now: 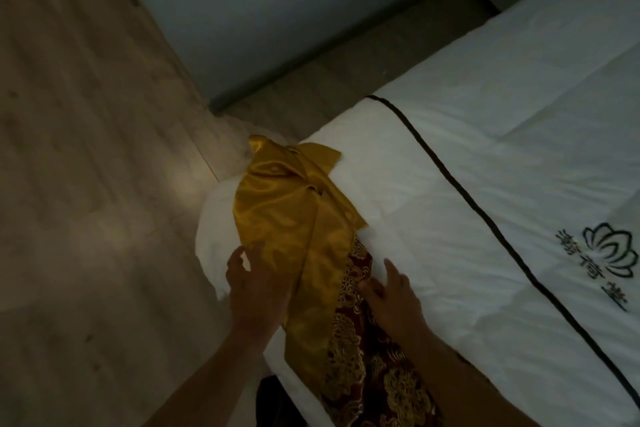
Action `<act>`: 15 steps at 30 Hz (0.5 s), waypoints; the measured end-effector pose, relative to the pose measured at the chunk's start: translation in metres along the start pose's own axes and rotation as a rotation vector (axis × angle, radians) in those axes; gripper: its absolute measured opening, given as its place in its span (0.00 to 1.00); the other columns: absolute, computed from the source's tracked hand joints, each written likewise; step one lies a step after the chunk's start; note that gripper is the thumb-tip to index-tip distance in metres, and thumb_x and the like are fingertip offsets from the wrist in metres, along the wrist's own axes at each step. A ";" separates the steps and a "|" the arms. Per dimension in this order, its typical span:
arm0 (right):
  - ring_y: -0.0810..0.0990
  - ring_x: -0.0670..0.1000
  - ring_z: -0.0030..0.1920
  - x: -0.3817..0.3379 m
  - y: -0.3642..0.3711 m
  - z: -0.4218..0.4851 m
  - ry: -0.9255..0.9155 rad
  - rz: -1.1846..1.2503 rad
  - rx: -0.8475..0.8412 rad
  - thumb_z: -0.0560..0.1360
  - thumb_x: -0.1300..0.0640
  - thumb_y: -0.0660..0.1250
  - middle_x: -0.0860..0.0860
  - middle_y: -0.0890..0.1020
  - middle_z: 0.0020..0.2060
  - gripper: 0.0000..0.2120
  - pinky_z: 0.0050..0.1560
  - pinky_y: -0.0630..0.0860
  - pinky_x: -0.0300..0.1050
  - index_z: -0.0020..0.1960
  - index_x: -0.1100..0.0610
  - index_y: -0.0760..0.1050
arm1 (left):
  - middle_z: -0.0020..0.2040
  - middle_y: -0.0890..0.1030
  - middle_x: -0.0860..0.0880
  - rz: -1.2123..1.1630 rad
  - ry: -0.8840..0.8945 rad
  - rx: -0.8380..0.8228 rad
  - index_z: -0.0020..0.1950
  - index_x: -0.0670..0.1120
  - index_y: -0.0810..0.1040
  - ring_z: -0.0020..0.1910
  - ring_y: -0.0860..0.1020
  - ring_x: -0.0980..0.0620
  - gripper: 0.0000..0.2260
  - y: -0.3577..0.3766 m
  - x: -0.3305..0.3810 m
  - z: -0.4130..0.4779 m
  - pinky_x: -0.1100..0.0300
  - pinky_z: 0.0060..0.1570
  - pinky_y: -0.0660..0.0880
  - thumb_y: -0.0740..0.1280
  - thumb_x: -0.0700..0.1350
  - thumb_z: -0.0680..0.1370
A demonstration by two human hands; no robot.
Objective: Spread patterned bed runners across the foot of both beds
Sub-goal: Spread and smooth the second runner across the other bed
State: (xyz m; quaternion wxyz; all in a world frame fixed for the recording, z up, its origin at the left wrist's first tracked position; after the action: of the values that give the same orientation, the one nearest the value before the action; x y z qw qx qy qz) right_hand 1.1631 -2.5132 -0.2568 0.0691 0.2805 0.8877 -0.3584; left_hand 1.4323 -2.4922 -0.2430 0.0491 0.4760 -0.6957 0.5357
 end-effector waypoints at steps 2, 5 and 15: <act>0.67 0.61 0.74 0.023 0.009 -0.002 0.041 -0.066 -0.013 0.79 0.35 0.61 0.58 0.65 0.76 0.42 0.73 0.65 0.56 0.83 0.53 0.46 | 0.72 0.62 0.43 0.140 0.103 0.030 0.73 0.50 0.69 0.69 0.64 0.40 0.29 0.006 0.005 -0.006 0.41 0.61 0.74 0.68 0.60 0.75; 0.70 0.58 0.72 0.042 0.016 0.000 0.024 -0.130 -0.025 0.79 0.36 0.62 0.56 0.69 0.74 0.41 0.72 0.67 0.54 0.83 0.52 0.48 | 0.68 0.71 0.50 0.012 0.129 -0.254 0.72 0.54 0.68 0.68 0.71 0.45 0.30 0.033 0.022 -0.007 0.45 0.62 0.74 0.60 0.70 0.76; 0.83 0.48 0.45 0.039 0.003 -0.012 -0.143 0.096 0.124 0.79 0.46 0.66 0.47 0.85 0.48 0.12 0.47 0.81 0.50 0.60 0.48 0.78 | 0.75 0.70 0.49 -0.015 0.231 -0.540 0.81 0.64 0.44 0.67 0.75 0.51 0.41 0.103 0.067 -0.036 0.55 0.65 0.73 0.71 0.52 0.79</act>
State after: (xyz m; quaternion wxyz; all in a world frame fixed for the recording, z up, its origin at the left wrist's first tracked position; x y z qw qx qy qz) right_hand 1.1336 -2.4863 -0.2627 0.1319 0.3002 0.8422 -0.4279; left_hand 1.3067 -2.5075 -0.2609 0.2570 0.3868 -0.7993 0.3814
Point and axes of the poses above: each hand's wrist, its own z-axis towards the middle knuckle, its own y-axis out of the palm, x = y × z, the point moved 5 cm from there along z, towards the middle knuckle
